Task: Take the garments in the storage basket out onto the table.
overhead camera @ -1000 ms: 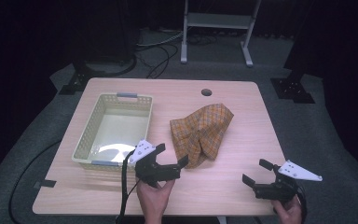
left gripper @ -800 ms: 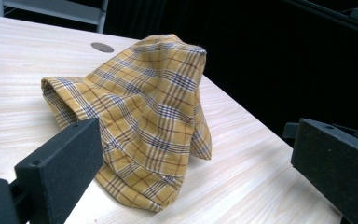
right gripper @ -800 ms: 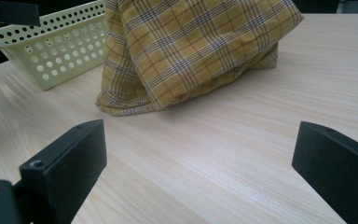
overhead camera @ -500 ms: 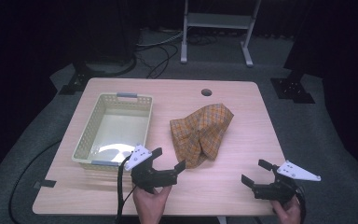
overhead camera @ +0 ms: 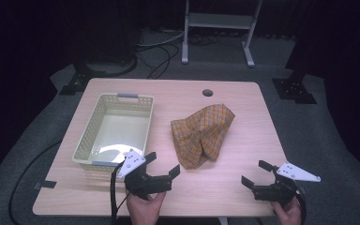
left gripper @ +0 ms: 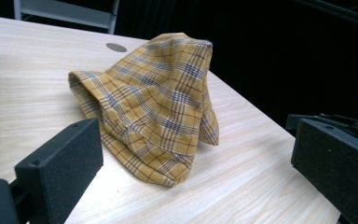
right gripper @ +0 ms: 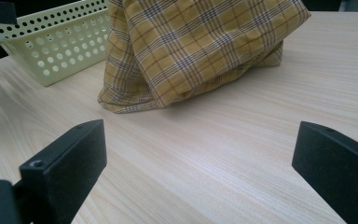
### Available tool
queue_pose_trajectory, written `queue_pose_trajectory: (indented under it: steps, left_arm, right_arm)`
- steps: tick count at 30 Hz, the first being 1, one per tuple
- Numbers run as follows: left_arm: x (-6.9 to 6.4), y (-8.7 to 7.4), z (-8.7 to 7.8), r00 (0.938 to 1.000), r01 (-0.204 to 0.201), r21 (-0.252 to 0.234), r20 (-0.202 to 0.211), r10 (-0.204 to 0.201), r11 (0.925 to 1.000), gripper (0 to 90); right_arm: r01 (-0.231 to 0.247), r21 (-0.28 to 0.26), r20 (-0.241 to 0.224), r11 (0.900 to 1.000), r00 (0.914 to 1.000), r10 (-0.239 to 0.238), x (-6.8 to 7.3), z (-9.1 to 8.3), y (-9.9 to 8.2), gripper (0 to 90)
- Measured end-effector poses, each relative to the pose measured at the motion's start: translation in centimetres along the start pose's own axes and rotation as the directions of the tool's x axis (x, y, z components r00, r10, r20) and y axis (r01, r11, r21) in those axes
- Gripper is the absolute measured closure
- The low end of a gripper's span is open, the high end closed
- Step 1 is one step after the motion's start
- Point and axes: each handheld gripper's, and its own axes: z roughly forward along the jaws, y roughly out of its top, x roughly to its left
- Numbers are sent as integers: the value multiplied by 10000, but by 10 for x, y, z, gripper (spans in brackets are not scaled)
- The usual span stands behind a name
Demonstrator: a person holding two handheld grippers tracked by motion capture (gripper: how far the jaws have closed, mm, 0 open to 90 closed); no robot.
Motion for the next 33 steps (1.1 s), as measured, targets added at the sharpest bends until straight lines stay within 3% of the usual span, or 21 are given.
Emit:
queue_pose_trajectory:
  steps: [33]
  left_arm:
    - [12, -5, -42, 9957, -208, -410, -916, 170, 9989, 21]
  right_arm:
    - [-5, 43, 103, 10000, 9999, 4, 2, 2, 0, 28]
